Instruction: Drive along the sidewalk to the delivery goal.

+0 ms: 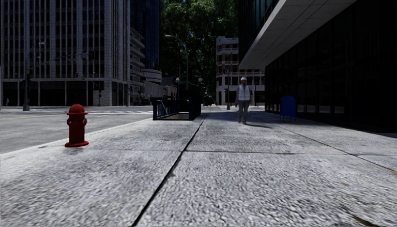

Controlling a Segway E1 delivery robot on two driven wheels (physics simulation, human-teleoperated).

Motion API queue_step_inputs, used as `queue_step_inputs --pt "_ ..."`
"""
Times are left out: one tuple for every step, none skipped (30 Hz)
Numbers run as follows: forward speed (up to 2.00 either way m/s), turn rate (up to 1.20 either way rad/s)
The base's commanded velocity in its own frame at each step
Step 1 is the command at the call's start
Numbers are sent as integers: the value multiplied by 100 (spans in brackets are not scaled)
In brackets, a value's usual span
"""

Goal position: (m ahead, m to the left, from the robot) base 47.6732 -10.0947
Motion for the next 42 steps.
queue_step_inputs --pt "200 0" --pt "200 0" --pt "200 0" --pt "200 0" --pt "200 0" --pt "200 0" --pt "200 0" --pt "200 0" --pt "200 0" --pt "200 0" --pt "200 0" --pt "200 0" --pt "200 0" --pt "200 0" --pt "200 0" --pt "200 0" --pt "200 0" --pt "200 0" --pt "200 0" --pt "200 0" --pt "200 0" --pt "200 0" --pt "200 0" --pt "200 0" --pt "200 0" --pt "200 0" --pt "200 0" --pt "200 0" --pt "200 0" --pt "200 0" --pt "200 0" --pt "200 0" --pt "200 0" --pt "200 0" --pt "200 0" --pt "200 0" --pt "200 0" --pt "200 -10" --pt "200 -24" --pt "200 -29" --pt "200 -29" --pt "200 -30"
